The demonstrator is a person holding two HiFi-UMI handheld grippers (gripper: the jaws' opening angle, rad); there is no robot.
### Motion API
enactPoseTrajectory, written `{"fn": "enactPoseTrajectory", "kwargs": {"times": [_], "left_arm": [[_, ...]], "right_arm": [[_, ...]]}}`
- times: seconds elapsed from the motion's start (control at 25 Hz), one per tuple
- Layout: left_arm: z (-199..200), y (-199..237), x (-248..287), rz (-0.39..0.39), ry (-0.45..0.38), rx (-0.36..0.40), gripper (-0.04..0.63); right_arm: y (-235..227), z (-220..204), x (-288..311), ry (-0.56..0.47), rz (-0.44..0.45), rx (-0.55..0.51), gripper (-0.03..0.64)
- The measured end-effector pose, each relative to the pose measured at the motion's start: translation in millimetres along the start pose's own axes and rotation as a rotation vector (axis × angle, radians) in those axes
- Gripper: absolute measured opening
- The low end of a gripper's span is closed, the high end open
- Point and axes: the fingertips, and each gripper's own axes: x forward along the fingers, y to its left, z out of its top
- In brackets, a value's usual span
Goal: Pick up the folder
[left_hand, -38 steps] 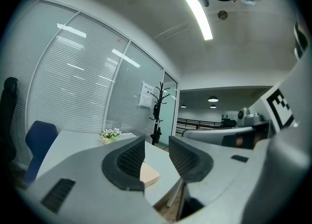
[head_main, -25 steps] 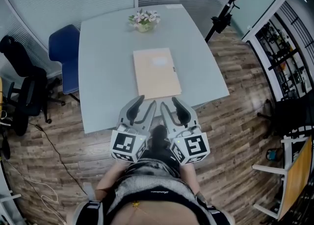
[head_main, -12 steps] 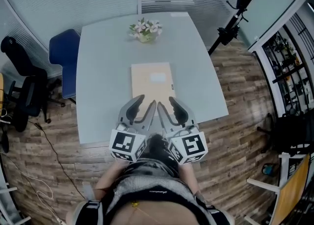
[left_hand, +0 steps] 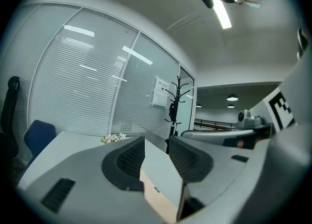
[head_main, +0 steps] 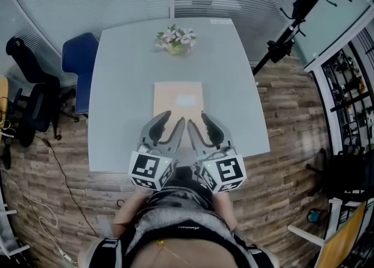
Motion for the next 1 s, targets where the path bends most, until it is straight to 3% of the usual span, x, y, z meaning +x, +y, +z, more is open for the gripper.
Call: {"fn": "enactPoseTrajectory", "kwargs": {"times": [0.24, 0.56, 1.0], "left_arm": [[-13.9, 6.8, 21.3, 0.055, 0.017, -0.025, 0.133], [-52.9, 44.6, 38.8, 0.111, 0.113, -0.087, 0.156], [-116.8, 108.6, 55.2, 0.143, 0.304, -0.146, 0.166]], "right_arm": [[-25.9, -15.7, 16.3, 0.045, 0.038, 0.0, 0.156], [-51.1, -63.1, 46.0, 0.159, 0.042, 0.051, 0.163], [-81.8, -149.1, 80.5, 0.372, -0.077, 0.123, 0.183]]}}
